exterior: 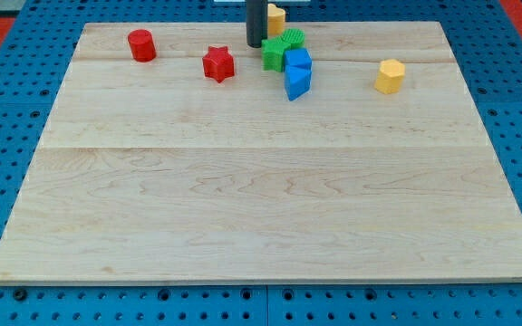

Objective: Push the green star close to the left of the blue cube

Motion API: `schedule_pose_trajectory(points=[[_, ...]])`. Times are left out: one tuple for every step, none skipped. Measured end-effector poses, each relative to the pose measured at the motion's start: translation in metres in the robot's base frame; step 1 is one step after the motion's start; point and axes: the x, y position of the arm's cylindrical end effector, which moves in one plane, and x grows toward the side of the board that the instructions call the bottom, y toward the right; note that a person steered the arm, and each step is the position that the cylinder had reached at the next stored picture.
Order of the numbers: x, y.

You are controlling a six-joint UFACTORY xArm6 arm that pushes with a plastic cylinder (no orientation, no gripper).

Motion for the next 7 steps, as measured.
schedule_pose_trajectory(points=[[0.006,0.027],[0.033,0.047],[0.048,0.066],[0.048,0.066],[0.048,0.066],[0.055,0.077],[0.068,0.100]])
